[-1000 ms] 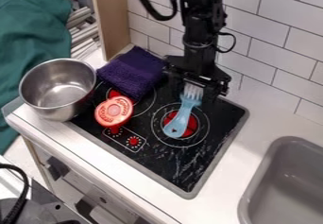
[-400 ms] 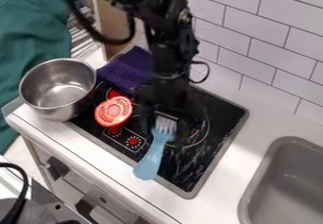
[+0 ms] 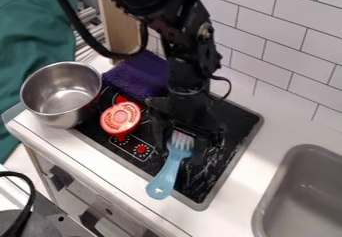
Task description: Move the brush to the lower part of the stove on the right
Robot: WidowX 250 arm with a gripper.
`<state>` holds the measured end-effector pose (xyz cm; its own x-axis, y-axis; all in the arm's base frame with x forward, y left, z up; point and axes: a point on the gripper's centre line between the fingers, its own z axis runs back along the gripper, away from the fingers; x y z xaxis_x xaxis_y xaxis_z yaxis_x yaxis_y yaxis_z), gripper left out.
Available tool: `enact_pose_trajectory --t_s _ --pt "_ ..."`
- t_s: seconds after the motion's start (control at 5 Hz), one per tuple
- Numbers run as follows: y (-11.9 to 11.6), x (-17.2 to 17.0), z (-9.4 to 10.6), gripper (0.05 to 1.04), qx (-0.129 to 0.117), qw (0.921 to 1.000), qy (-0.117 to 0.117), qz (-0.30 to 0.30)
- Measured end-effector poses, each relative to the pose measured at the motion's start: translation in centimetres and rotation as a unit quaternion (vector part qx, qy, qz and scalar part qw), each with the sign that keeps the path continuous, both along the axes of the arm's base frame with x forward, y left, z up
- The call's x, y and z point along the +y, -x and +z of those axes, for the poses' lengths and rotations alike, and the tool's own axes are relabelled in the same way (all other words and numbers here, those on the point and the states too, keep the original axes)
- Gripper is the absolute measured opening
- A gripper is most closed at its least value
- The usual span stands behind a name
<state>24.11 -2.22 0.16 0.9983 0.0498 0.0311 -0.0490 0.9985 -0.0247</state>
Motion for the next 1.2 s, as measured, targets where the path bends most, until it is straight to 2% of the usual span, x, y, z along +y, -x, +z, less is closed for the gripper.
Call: enact_pose_trajectory --t_s 0.2,0.4,0.8,1.0,1.2 --pt "0.0 -0.4 -1.0 0.753 0.004 0.9999 0.002 -0.016" --pt "0.1 -0.7 -2.5 0.753 0.023 0.9996 0.01 -0.011" --pt "-0.6 -1.0 -4.3 0.753 0.039 0.9991 0.013 -0.013" --pt "-0.7 -1.0 -4.3 0.826 0.035 0.9993 0.012 -0.008" --pt "-0.7 -0.9 -4.2 1.012 0.036 0.9993 0.01 -0.01"
